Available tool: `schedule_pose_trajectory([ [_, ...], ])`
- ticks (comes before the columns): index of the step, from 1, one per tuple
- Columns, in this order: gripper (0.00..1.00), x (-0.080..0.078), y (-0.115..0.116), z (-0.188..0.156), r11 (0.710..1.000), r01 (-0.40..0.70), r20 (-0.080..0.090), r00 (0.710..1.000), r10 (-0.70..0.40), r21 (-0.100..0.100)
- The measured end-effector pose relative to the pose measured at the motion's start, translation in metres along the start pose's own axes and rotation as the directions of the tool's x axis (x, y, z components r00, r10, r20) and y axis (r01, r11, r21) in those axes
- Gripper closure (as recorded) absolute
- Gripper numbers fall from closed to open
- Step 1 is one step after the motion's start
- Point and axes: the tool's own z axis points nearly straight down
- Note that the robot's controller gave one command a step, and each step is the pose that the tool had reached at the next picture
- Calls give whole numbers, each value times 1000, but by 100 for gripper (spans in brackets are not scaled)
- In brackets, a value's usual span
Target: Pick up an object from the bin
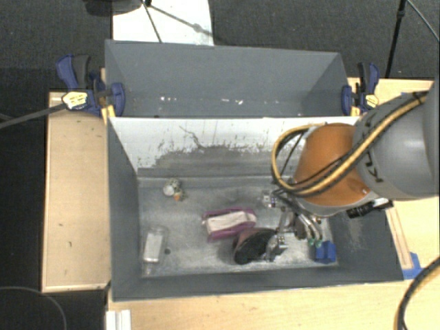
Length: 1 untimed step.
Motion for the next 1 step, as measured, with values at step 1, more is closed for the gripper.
schedule_pose_trajectory([
  [1,0,15,71,13,970,244,-4,970,-244,-2],
])
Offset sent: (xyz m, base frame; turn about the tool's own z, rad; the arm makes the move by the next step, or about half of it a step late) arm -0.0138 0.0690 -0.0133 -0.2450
